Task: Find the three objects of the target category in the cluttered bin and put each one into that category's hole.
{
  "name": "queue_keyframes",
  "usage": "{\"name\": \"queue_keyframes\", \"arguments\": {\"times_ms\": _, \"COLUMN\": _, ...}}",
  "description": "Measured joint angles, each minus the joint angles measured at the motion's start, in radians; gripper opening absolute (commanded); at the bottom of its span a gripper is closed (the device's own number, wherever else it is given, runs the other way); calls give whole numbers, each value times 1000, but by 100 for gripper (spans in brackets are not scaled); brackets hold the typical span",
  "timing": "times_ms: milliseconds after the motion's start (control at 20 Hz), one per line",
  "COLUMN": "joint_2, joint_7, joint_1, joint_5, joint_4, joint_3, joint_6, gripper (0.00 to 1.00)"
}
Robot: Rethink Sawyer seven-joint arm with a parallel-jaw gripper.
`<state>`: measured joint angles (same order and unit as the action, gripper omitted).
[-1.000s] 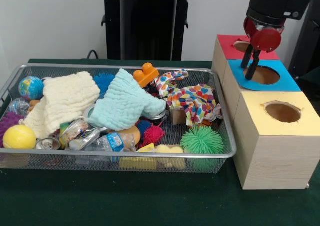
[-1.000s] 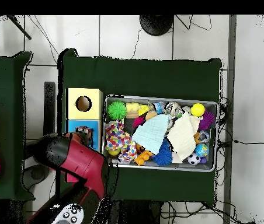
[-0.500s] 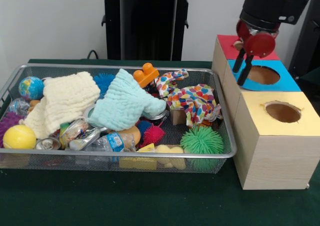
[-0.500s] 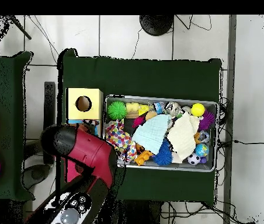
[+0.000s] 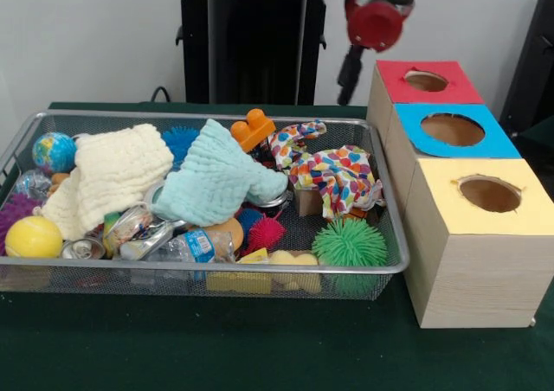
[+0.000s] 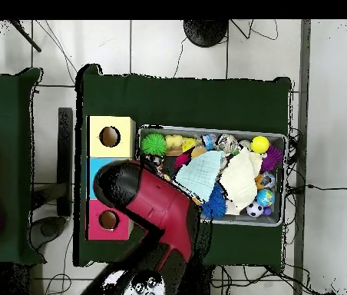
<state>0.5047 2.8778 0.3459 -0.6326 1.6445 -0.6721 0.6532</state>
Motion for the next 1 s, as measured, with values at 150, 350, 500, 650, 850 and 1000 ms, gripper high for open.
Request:
{"name": "queue_keyframes", "arguments": {"times_ms": 150, "joint_2": 52, "joint_7": 0, "joint_1": -38, "joint_5": 17, "joint_4": 47, "joint_3": 0, "joint_6": -10, "gripper": 100}}
{"name": "queue_keyframes", "arguments": {"times_ms": 350, "joint_2": 92, "joint_7": 0, "joint_1": -76, "joint_5": 19, "joint_4": 110, "joint_3": 4, "joint_6": -58, "gripper": 100}}
{"name": "queue_keyframes", "arguments": {"times_ms": 500, "joint_2": 107, "joint_7": 0, "joint_1": -102, "joint_5": 19, "joint_4": 166, "joint_3": 18, "joint_6": -139, "gripper": 100}}
{"name": "queue_keyframes", "arguments": {"times_ms": 650, "joint_2": 102, "joint_7": 0, "joint_1": -112, "joint_5": 19, "joint_4": 206, "joint_3": 35, "joint_6": -210, "gripper": 100}}
{"name": "queue_keyframes", "arguments": {"times_ms": 850, "joint_2": 99, "joint_7": 0, "joint_1": -118, "joint_5": 18, "joint_4": 242, "joint_3": 76, "joint_6": -268, "gripper": 100}}
{"name": "queue_keyframes", "arguments": {"times_ms": 1000, "joint_2": 96, "joint_7": 0, "joint_1": -121, "joint_5": 18, "joint_4": 271, "joint_3": 122, "joint_6": -309, "gripper": 100}}
